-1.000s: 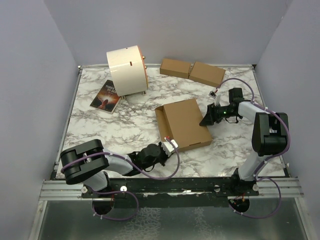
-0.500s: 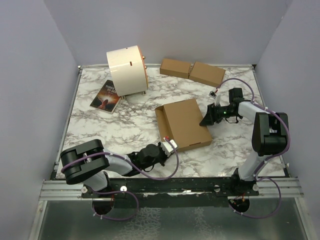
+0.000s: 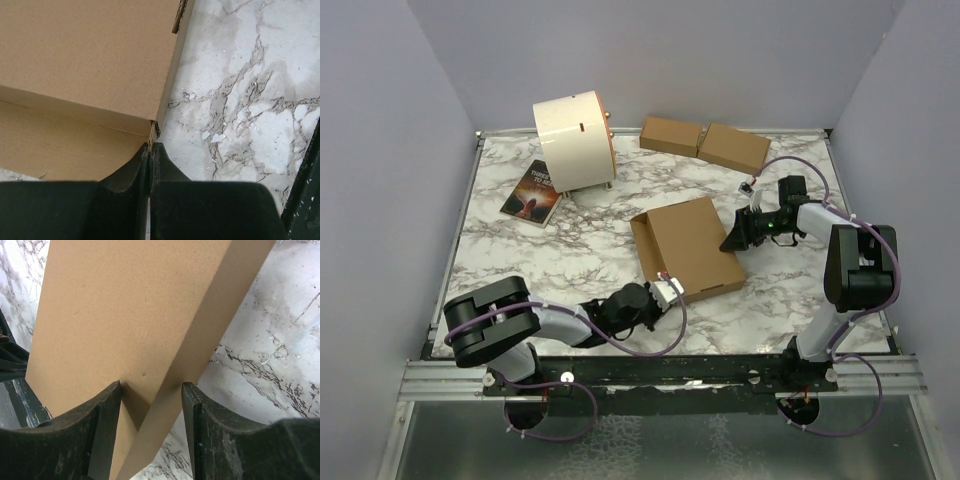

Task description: Fold the paper box

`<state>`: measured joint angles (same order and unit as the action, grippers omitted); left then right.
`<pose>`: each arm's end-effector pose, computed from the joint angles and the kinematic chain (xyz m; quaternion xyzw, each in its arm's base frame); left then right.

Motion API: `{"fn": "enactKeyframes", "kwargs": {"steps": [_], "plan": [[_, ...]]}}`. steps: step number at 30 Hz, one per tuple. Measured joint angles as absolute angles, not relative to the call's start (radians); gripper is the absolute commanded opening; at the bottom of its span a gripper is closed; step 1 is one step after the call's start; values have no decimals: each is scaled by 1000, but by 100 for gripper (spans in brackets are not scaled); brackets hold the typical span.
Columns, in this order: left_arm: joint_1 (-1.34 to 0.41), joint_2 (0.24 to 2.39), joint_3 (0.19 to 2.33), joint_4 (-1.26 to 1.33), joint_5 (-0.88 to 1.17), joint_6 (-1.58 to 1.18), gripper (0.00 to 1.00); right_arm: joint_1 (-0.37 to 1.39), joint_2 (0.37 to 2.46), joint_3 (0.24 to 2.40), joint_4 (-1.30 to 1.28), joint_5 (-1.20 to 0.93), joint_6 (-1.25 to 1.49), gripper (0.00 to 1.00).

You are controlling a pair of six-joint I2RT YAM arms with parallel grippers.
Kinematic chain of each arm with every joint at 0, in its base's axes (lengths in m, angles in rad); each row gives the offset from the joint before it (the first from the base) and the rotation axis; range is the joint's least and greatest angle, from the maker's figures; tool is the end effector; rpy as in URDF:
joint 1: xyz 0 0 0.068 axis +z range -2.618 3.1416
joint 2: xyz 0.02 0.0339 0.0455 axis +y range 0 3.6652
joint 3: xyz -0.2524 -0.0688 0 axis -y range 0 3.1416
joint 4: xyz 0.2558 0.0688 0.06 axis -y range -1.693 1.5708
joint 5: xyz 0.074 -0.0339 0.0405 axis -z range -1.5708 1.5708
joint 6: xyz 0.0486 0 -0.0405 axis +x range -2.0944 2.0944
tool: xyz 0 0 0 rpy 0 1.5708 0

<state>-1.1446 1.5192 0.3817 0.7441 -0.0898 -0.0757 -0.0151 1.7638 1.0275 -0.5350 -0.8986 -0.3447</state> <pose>0.1205 -0.2549 0.1117 0.4017 0.7277 -0.2873 0.4760 0.3295 0.0331 0.1343 -0.2100 0.8680 0.3985 0.2091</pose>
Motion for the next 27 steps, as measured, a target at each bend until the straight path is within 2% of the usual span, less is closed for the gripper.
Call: {"fn": "enactKeyframes", "kwargs": {"steps": [7, 8, 19, 22, 27], "plan": [[-1144, 1523, 476, 589, -58, -72, 0, -18, 1764, 1028, -529, -898, -345, 50], [-1145, 1523, 490, 562, -54, -72, 2, -19, 1764, 1028, -528, -898, -345, 50], [-1141, 1460, 561, 419, -54, -89, 54, -19, 1764, 1028, -529, -897, -345, 50], [-1140, 1360, 558, 377, -54, -102, 59, -19, 1764, 1028, -529, -897, -345, 50], [-1111, 1175, 508, 319, -65, -168, 81, -19, 1764, 1028, -529, -897, -345, 50]]}}
